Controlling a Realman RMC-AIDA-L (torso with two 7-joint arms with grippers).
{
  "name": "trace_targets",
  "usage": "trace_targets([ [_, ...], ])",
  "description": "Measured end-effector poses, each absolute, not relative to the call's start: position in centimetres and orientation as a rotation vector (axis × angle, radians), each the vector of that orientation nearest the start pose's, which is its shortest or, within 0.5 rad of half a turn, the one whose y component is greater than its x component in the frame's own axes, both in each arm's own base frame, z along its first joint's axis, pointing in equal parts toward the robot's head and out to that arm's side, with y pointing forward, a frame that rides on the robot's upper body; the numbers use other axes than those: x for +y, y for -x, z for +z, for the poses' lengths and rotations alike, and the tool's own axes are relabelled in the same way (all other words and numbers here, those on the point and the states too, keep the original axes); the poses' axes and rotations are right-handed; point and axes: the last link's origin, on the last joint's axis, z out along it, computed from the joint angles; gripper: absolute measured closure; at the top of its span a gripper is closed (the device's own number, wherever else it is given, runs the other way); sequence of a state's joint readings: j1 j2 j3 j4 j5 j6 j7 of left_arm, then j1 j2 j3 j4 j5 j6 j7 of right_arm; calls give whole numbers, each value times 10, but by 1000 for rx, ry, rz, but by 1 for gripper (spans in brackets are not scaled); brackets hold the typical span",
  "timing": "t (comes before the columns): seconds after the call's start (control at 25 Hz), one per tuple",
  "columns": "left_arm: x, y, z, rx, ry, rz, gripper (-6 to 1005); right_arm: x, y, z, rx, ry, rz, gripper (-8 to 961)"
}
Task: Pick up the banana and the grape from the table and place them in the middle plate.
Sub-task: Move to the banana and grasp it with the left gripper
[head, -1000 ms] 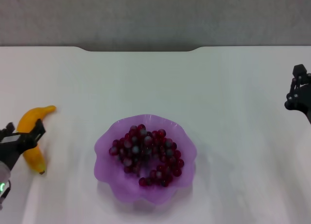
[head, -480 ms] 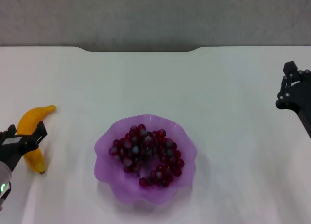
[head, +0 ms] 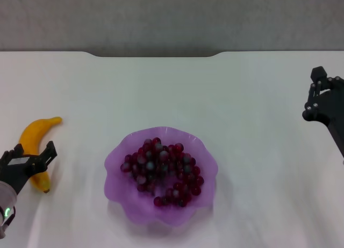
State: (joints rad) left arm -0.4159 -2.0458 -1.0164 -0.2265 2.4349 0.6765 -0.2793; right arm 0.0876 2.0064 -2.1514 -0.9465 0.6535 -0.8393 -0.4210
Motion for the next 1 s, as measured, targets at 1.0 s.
trace_targets([
  [1.0, 333, 385, -29, -1002, 1584, -412, 152, 308, -262, -12, 266, 1636, 575, 953],
])
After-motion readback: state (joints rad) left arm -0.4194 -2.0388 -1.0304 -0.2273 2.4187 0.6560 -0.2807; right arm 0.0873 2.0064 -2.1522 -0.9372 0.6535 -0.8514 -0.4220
